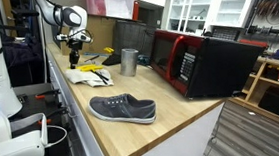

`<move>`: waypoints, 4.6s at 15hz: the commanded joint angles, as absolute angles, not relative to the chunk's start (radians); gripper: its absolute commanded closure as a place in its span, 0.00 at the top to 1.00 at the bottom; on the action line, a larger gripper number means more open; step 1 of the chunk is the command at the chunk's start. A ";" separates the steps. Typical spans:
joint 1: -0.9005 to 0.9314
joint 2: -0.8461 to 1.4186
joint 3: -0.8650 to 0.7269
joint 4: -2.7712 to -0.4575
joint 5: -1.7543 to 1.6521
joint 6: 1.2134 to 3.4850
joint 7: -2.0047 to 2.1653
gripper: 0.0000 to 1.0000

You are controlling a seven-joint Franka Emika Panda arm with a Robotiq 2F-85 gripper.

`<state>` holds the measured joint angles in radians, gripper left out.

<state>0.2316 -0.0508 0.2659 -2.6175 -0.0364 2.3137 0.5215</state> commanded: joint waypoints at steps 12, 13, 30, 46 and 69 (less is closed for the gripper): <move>0.224 -0.251 0.158 -2.626 0.404 2.166 0.054 0.02; 0.218 -0.268 0.133 -2.619 0.440 2.132 0.007 0.02; 0.011 -0.195 -0.122 -2.367 0.805 1.789 -0.130 0.02; -0.164 -0.037 -0.184 -2.236 0.992 1.694 0.026 0.02; -0.250 0.276 -0.220 -2.075 1.393 1.494 0.021 0.02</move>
<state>-0.2336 0.2389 -0.2186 -2.1176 1.3585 1.5598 0.0232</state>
